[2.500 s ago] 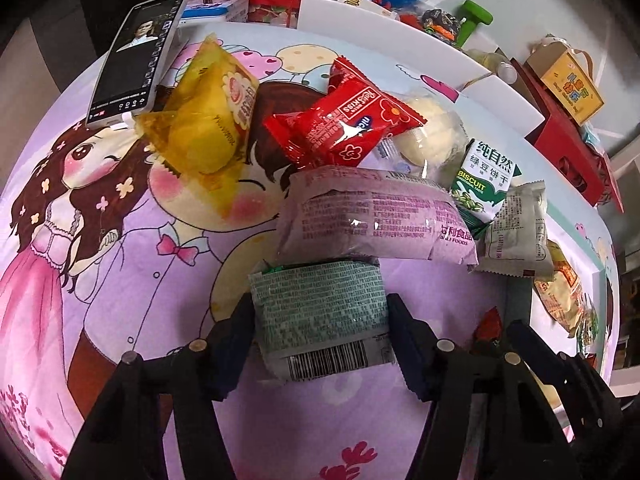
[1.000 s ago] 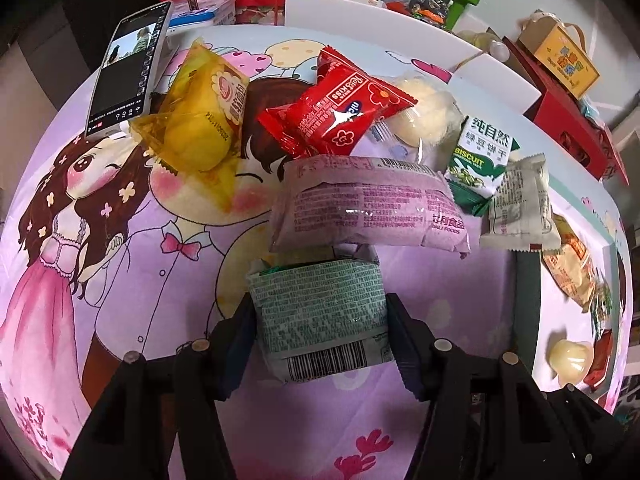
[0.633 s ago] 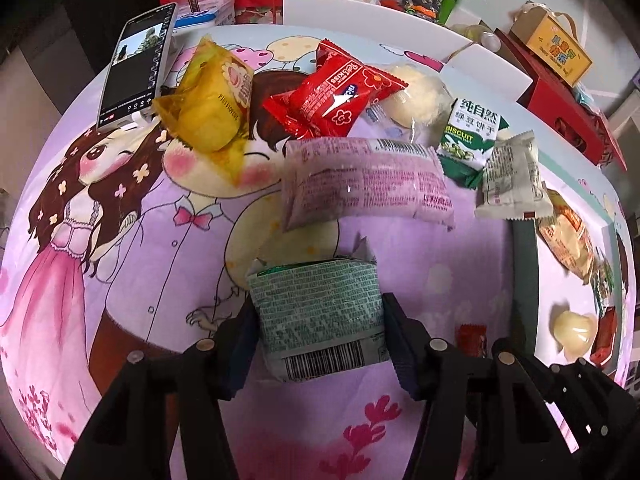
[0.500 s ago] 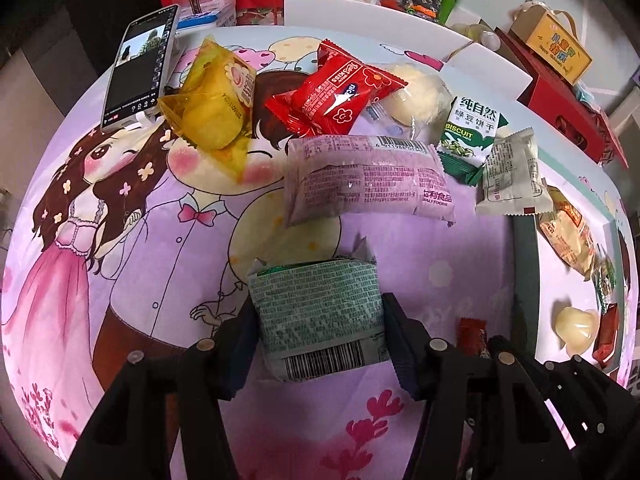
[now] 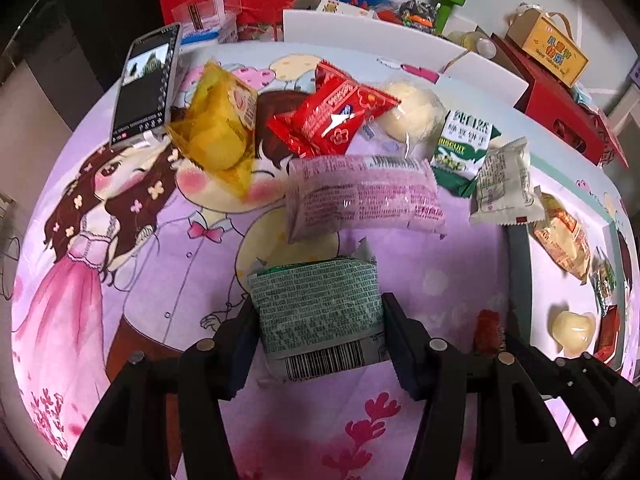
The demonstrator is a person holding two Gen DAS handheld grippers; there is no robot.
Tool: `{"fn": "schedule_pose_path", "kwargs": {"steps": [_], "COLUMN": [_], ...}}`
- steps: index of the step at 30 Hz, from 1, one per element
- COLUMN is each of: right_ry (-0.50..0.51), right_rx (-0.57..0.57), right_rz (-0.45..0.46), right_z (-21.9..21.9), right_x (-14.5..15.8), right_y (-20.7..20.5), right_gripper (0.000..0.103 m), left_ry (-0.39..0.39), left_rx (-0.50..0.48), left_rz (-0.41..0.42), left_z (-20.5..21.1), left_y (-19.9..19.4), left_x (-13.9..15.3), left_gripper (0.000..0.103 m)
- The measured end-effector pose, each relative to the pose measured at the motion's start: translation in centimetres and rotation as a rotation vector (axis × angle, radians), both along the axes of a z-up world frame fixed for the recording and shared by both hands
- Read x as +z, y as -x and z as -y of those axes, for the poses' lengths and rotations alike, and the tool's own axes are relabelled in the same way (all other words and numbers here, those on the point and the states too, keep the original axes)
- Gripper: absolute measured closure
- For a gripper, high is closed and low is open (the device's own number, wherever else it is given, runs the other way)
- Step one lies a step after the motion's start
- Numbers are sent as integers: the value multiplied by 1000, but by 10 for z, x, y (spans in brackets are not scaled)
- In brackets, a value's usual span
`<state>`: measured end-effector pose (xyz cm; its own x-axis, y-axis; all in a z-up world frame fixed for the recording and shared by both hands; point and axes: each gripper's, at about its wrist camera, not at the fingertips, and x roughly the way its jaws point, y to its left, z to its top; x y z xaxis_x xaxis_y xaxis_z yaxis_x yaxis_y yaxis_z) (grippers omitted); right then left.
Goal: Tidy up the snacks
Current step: 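Carry both packets over the white tray and open the left gripper to drop the grey-green packet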
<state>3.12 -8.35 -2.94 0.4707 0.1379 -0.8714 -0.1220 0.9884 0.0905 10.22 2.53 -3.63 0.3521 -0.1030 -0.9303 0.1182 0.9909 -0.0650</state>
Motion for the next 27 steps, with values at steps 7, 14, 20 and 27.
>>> {"fn": "schedule_pose_path", "kwargs": {"steps": [7,14,20,27], "right_ry": [-19,-45,-62,-84], "right_rx": [-10,-66,-190,-357], "right_rz": [37,83,127,168], "right_z": [10,35,86,152], "right_x": [17,33,50,67], "right_y": [8,16,29,48], "right_gripper": [78,78,78,78], "left_ry": [-15,11,50,83], "left_rx": [-17,-50,-125,-272], "left_rz": [60,119,177,220], "left_z": [6,19,46,95], "left_y": [3,6,15,32], "left_x": [18,37,56,69], "left_gripper": [43,43,43,43]}}
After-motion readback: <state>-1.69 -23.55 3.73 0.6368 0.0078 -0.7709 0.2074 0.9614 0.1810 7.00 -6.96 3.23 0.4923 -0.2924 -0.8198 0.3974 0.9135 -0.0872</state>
